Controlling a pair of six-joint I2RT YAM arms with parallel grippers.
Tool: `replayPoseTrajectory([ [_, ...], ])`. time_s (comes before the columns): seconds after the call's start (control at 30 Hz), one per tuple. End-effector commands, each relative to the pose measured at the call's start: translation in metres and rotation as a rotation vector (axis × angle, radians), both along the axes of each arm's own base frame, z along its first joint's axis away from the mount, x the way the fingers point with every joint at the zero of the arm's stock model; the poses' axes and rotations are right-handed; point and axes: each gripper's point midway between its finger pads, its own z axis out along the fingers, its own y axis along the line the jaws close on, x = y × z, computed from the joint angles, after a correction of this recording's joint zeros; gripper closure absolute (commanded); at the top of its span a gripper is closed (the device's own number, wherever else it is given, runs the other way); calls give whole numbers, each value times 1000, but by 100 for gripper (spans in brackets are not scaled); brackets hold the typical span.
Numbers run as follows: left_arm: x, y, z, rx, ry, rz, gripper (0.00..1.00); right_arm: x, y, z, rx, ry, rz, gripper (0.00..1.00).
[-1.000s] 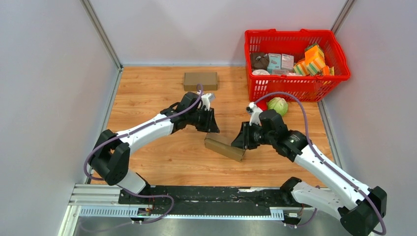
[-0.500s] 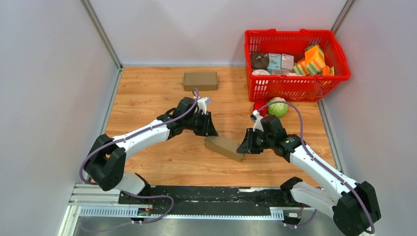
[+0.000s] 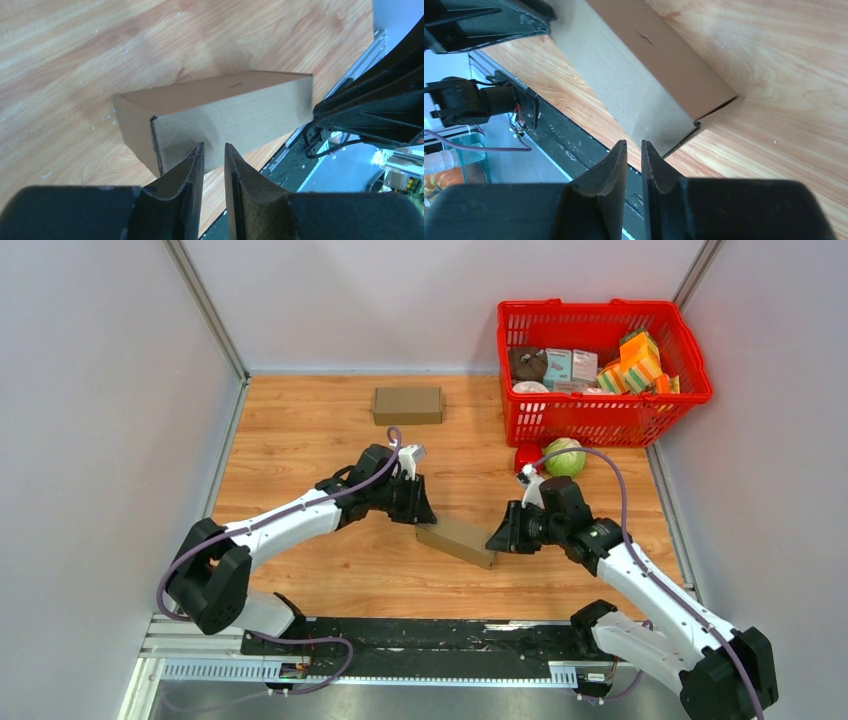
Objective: Fold the paper box
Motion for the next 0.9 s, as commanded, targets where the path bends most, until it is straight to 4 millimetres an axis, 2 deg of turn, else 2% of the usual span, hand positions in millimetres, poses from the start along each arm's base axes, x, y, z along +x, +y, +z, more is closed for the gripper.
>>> replayPoseTrajectory([
  [0.0,-5,3,-20,28,14,-19,69,-5,-4,-26,-28,75,-20,82],
  [0.03,-5,6,-19,42,12,-12,68,-4,-6,-26,-38,71,-20,82],
  [0.07,-4,7,-10,39,-23,-19,67,-3,-7,-20,-46,62,-26,80],
  [0.13,1,14,2,72,-64,1,59,-1,-9,-7,-43,22,-33,74],
  [0.23,11,29,31,115,-150,19,46,2,-14,13,-39,9,-61,59],
  [0.27,13,32,40,106,-174,22,43,0,-19,12,-48,32,-72,48],
  [0.33,18,40,45,102,-166,45,35,5,-26,15,-48,43,-101,39],
  [0.4,23,43,35,109,-134,49,30,7,-31,7,-59,74,-108,29],
  [0.43,20,38,33,98,-96,15,31,9,-31,5,-57,83,-109,29],
  [0.47,21,34,16,114,-41,-10,35,11,-26,6,-31,84,-83,30],
  [0.5,21,28,12,103,-15,-41,45,14,-24,1,-31,99,-74,32],
  [0.53,23,21,14,94,-4,-76,47,17,-21,-1,-25,110,-71,36],
  [0.57,24,19,1,113,36,-88,50,22,-17,1,-9,95,-61,40],
  [0.63,24,14,-2,97,57,-102,53,24,-9,-1,23,109,-24,42],
  [0.73,20,14,-11,96,66,-105,56,26,-5,-5,31,102,-5,49],
  [0.77,17,15,-11,94,61,-109,57,25,-3,-9,38,95,3,56],
  [0.8,12,15,-14,96,62,-114,60,18,3,-10,37,99,33,58],
  [0.83,4,21,-27,113,73,-109,63,14,6,-12,36,102,41,60],
  [0.87,-2,24,-25,116,53,-102,66,7,8,-16,24,107,50,62],
])
